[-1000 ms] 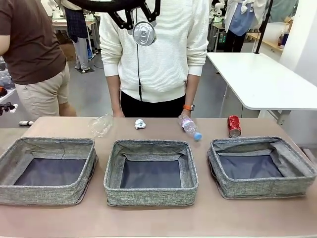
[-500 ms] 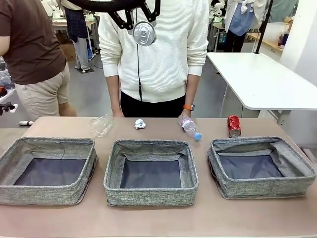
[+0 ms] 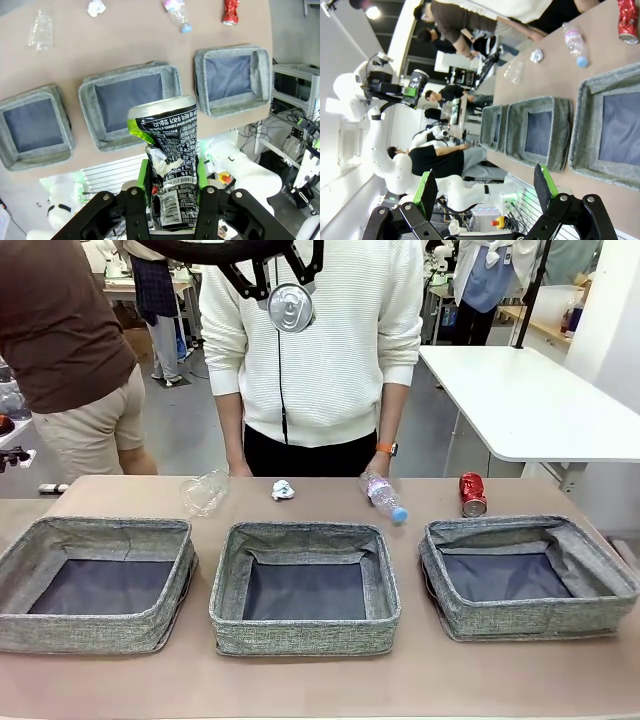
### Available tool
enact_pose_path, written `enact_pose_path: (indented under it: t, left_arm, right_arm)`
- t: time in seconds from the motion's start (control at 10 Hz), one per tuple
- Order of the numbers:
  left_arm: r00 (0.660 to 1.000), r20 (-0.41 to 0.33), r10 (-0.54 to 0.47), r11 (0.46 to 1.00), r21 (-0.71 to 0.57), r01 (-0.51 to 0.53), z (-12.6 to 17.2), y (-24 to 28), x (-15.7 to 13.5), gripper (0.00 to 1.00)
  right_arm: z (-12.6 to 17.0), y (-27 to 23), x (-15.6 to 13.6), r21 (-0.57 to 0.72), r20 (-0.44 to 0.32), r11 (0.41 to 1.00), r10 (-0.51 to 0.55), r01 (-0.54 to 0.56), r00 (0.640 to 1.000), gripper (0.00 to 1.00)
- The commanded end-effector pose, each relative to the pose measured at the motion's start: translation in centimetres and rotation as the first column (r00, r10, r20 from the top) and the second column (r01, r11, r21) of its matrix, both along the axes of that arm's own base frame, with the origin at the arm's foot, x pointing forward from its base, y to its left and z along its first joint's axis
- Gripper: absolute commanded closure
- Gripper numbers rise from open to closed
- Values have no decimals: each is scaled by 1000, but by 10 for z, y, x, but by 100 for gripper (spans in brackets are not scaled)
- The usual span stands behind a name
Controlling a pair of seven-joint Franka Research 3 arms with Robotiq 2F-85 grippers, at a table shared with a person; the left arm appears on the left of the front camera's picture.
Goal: Sort the waste into the appropriate baskets.
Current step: Place the picked waste into the Fabric basket indicated by the person.
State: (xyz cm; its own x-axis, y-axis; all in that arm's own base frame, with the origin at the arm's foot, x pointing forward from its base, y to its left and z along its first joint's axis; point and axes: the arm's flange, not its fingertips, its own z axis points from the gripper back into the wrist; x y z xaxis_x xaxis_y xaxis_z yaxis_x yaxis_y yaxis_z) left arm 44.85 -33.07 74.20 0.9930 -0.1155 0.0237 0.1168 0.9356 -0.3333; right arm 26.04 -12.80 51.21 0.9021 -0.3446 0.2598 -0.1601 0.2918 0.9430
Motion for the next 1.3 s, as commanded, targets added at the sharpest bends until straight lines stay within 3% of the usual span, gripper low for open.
enact_pose_path:
  t: [0.0, 1.2]
  left_arm:
    - [1000, 4, 1, 1000, 2, -1, 2, 3, -2, 60]
    - [1000, 4, 1, 1000, 2, -1, 2, 3, -2, 60]
  right_arm:
    - [2, 0, 2, 15, 34, 1000, 2, -3, 999, 0]
    - [2, 0, 2, 15, 34, 1000, 2, -3, 999, 0]
